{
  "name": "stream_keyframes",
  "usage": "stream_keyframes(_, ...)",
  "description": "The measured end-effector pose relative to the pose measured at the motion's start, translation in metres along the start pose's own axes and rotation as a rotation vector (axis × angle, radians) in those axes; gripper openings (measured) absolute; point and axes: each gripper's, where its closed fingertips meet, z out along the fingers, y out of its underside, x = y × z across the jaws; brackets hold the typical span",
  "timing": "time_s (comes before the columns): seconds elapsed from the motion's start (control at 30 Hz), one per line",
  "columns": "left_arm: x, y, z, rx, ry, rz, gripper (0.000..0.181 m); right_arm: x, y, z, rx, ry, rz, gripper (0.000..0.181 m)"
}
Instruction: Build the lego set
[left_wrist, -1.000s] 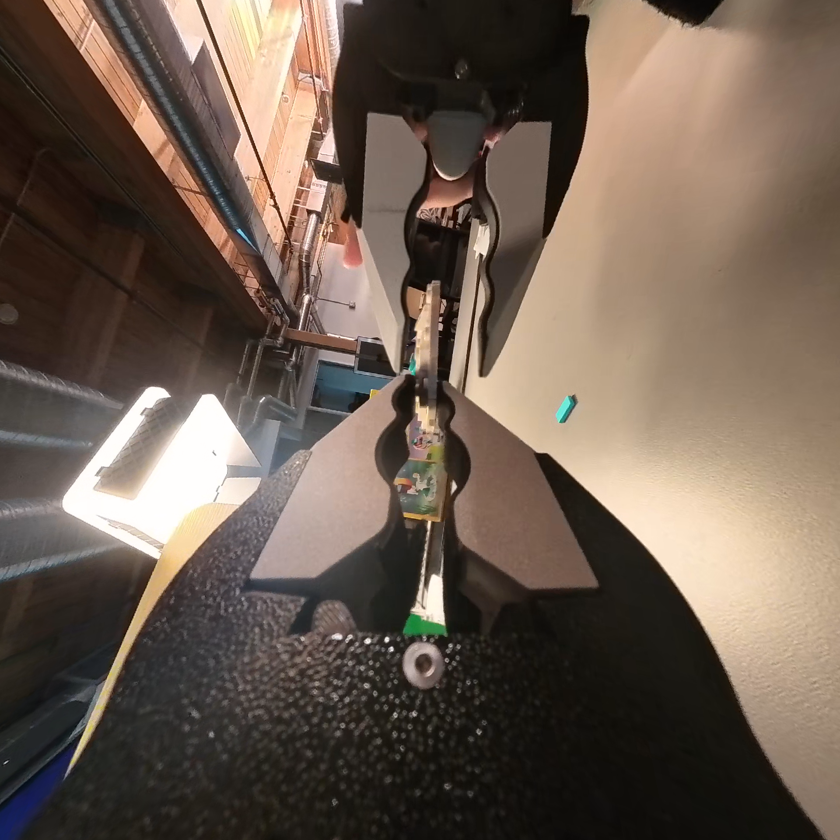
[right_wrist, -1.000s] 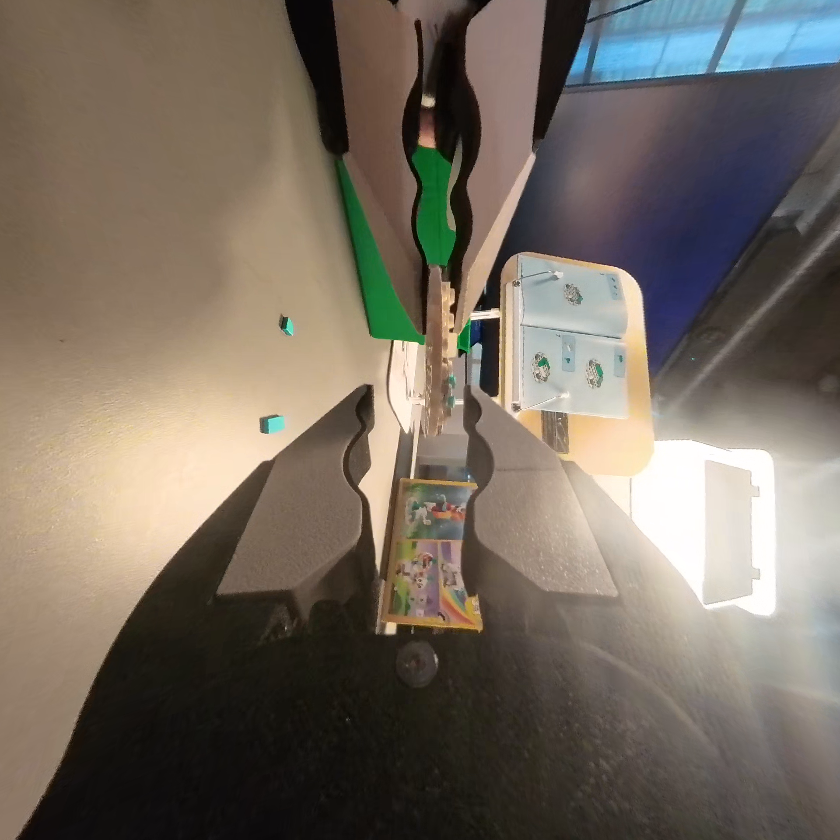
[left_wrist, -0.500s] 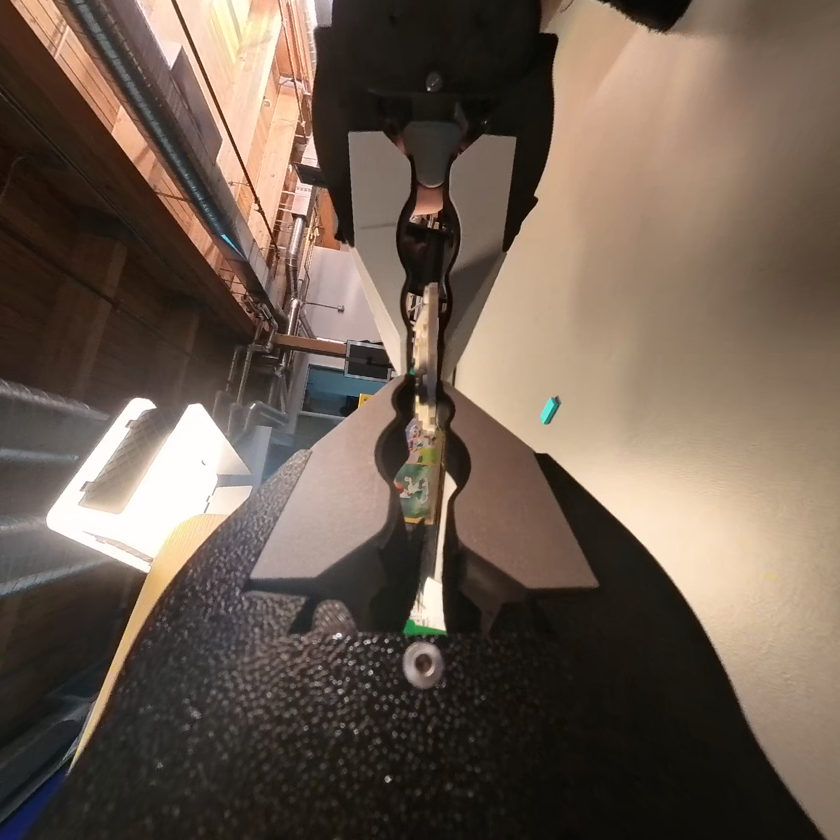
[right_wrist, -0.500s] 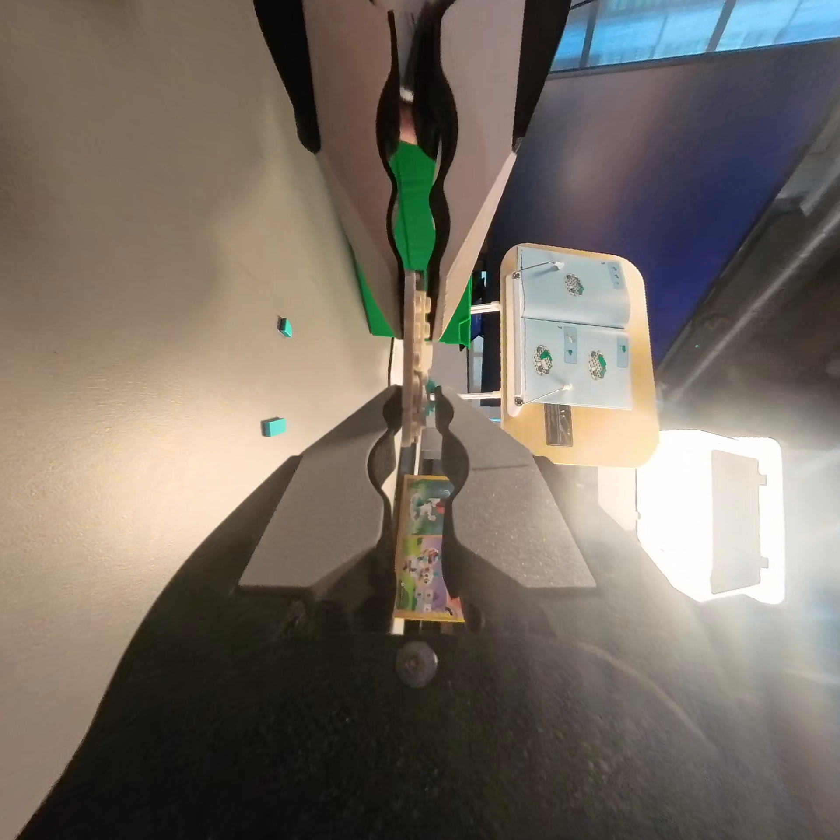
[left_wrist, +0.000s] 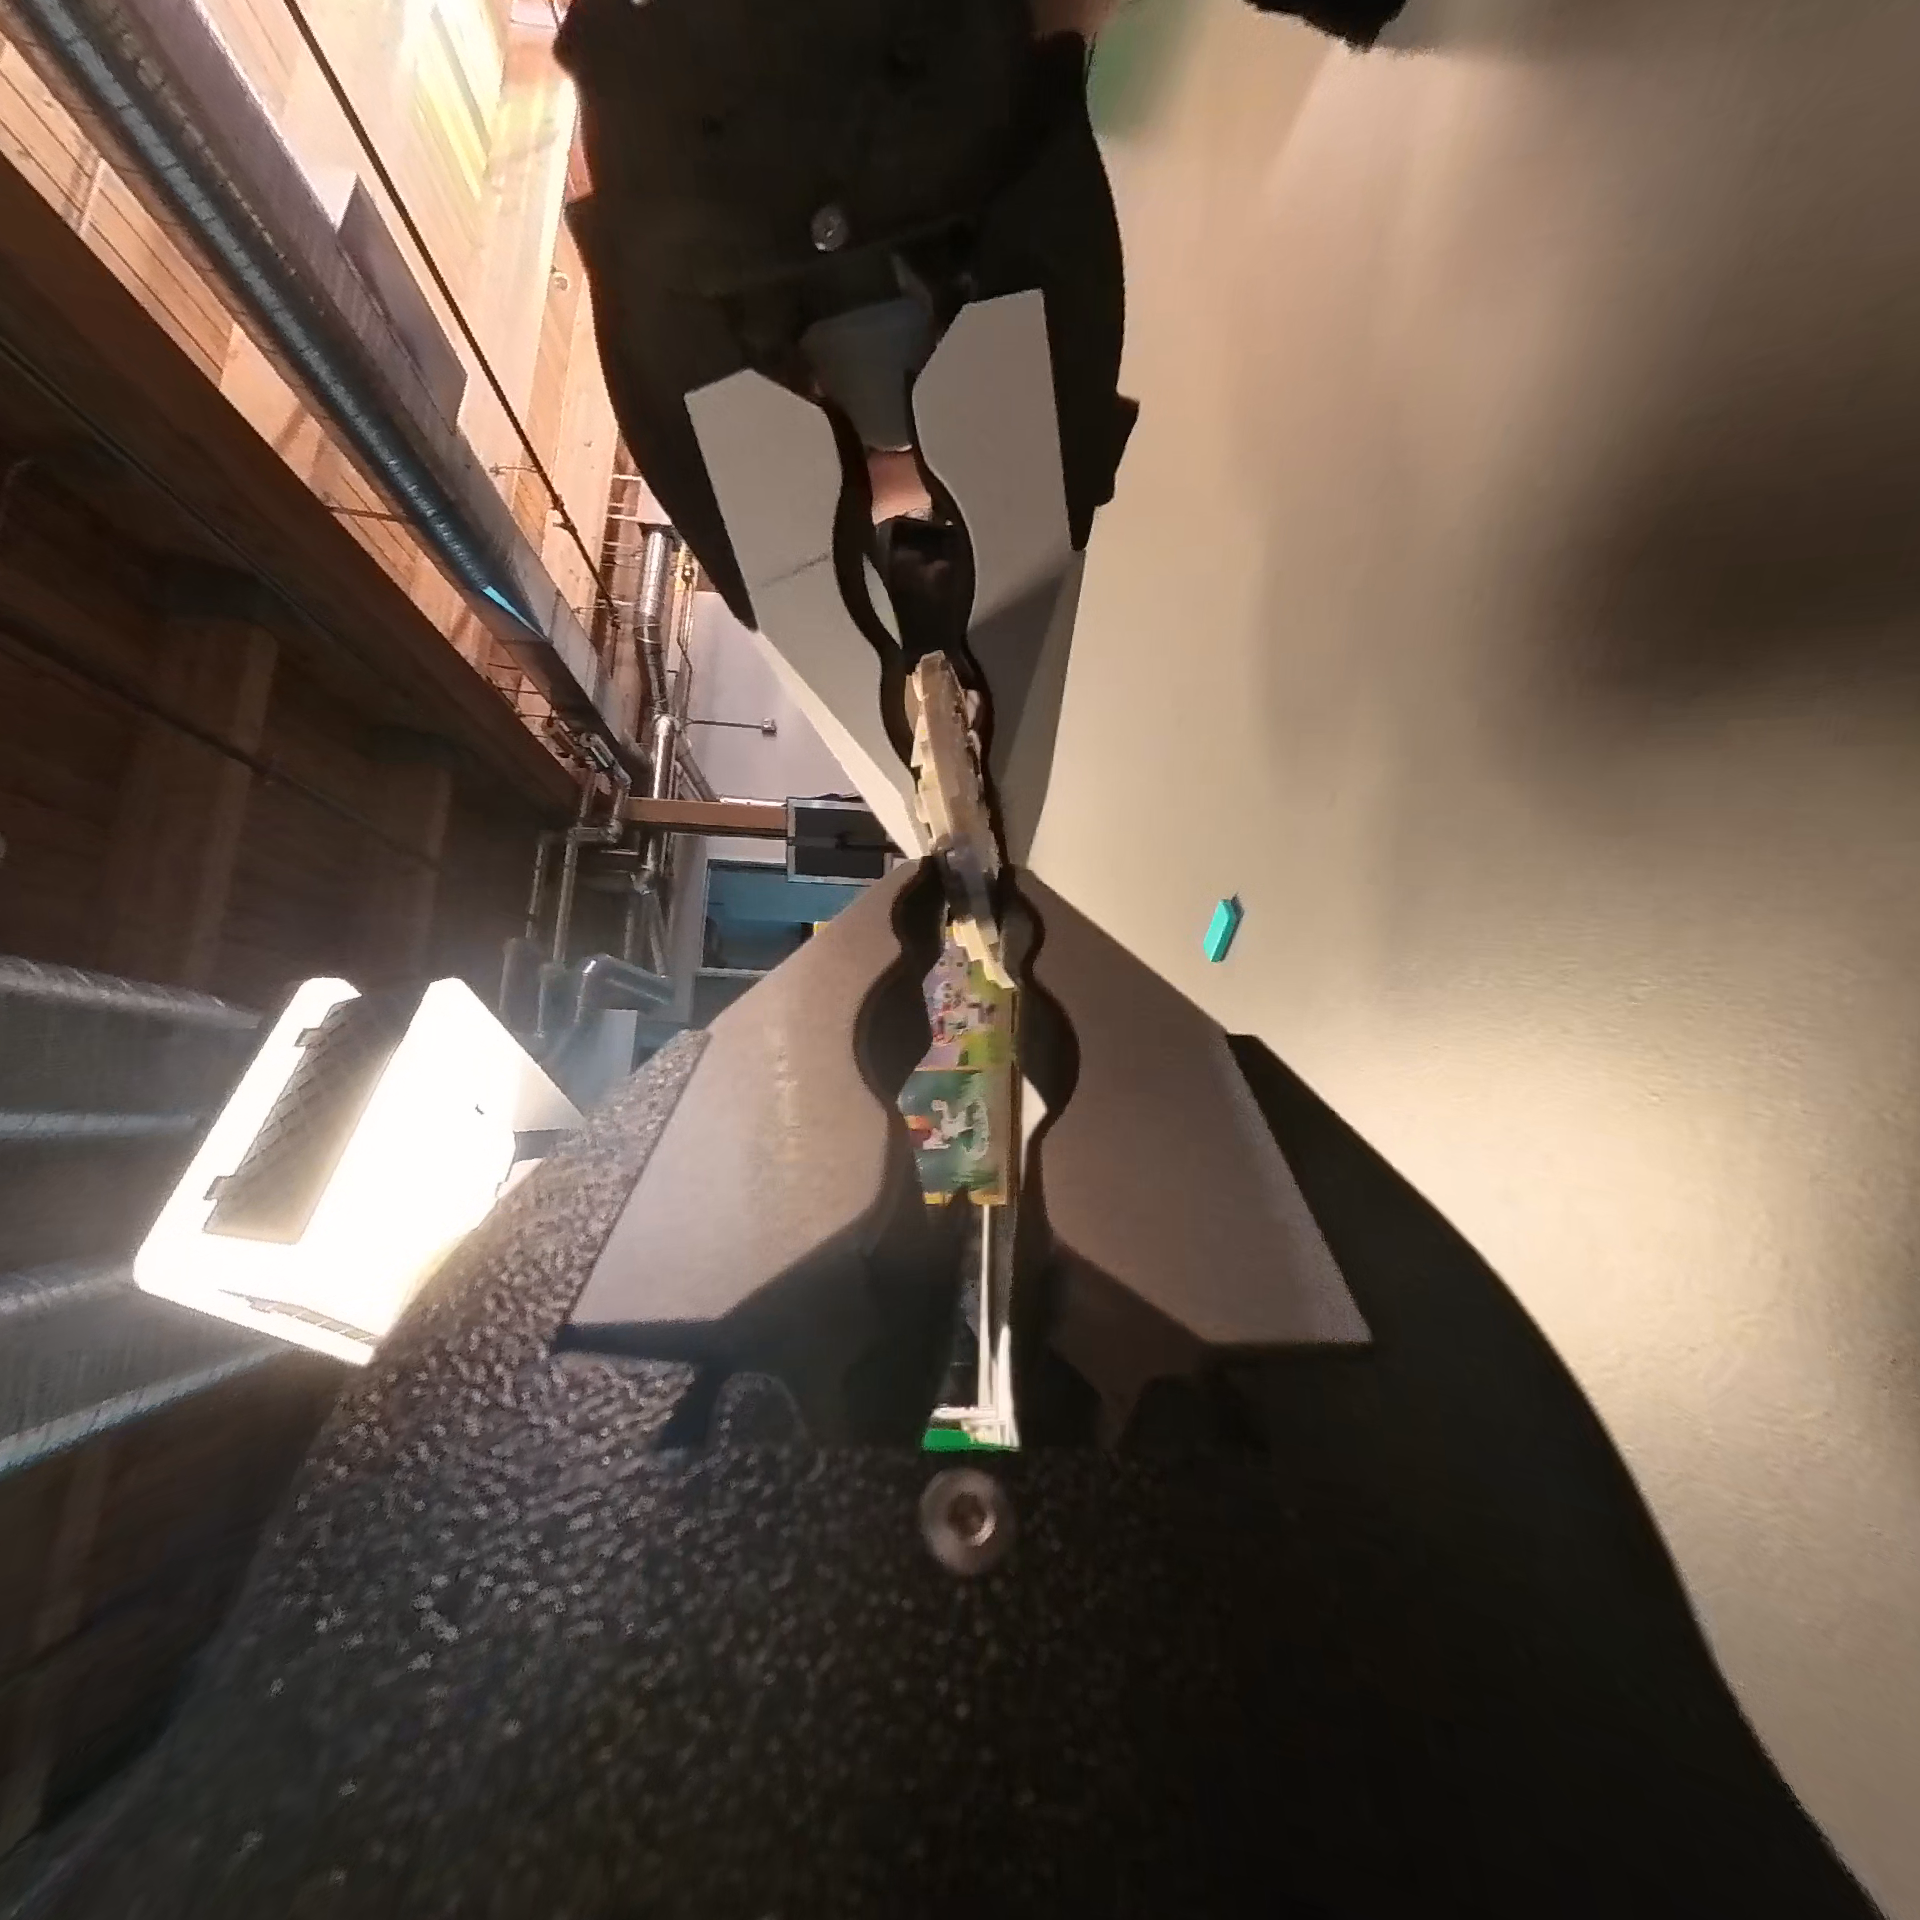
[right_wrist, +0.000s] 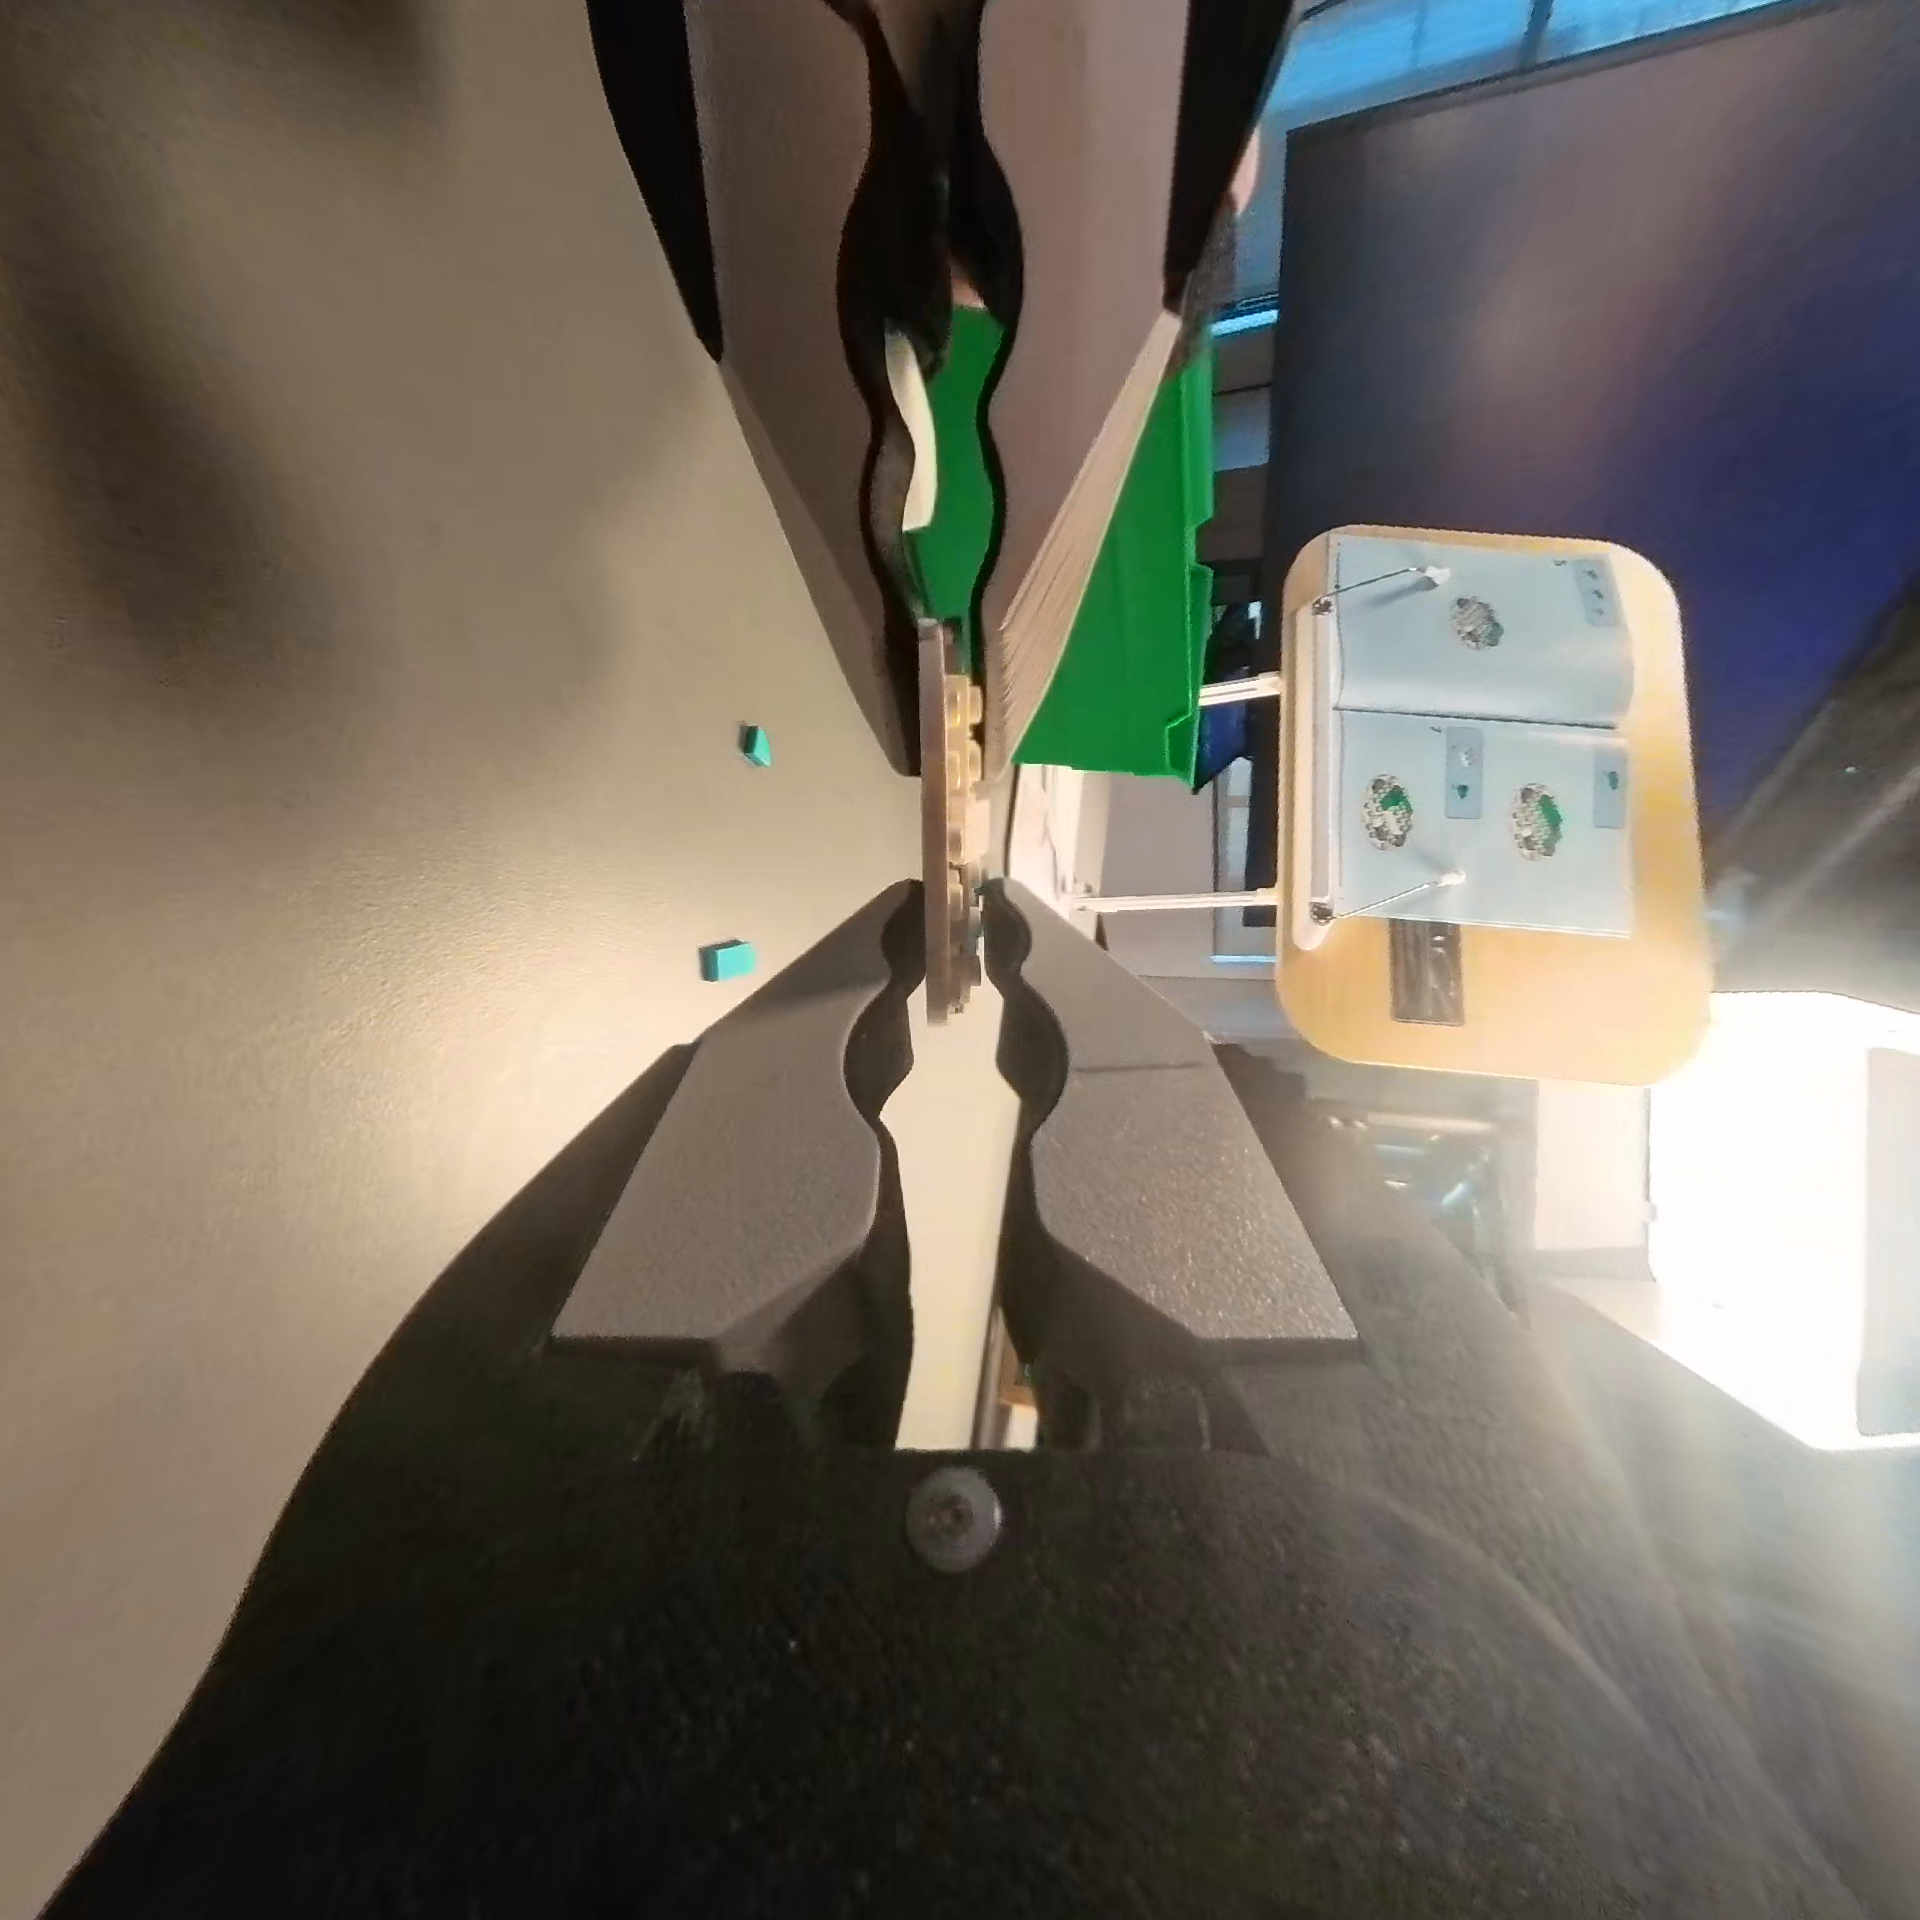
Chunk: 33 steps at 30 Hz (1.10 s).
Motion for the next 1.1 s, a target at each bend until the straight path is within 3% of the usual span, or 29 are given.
stream_keyframes(0.2, -0.005, 0.003, 0.000, -0.012, -0.020, -0.018, 0.007, 0.003, -0.001, 0.001, 0.056, 0.033, 0.077, 0.014)
stream_keyframes(0.23, -0.007, 0.004, 0.000, -0.017, -0.031, -0.014, 0.007, 0.003, 0.000, 0.002, 0.067, 0.036, 0.097, 0.023)
stream_keyframes(0.3, -0.009, 0.006, -0.001, -0.019, -0.033, -0.027, 0.006, 0.000, 0.008, 0.005, 0.056, 0.036, 0.142, 0.065)
stream_keyframes(0.37, -0.010, 0.008, -0.001, -0.027, -0.036, -0.032, 0.006, -0.004, 0.019, 0.005, 0.056, 0.036, 0.162, 0.078)
stream_keyframes(0.5, -0.011, 0.013, -0.001, -0.044, -0.038, -0.051, 0.006, -0.011, 0.058, 0.006, -0.018, 0.064, 0.235, 0.078)
stream_keyframes(0.63, -0.013, 0.015, -0.001, -0.056, -0.037, -0.085, 0.006, -0.004, 0.074, 0.000, -0.011, 0.128, 0.312, 0.073)
stream_keyframes(0.93, -0.016, 0.033, -0.020, -0.170, -0.071, -0.020, 0.006, 0.024, 0.078, -0.005, 0.102, 0.238, 0.600, 0.060)
stream_keyframes(1.1, 0.001, 0.036, -0.031, -0.217, -0.023, 0.075, 0.006, 0.016, 0.077, 0.001, 0.114, 0.148, 0.651, 0.047)
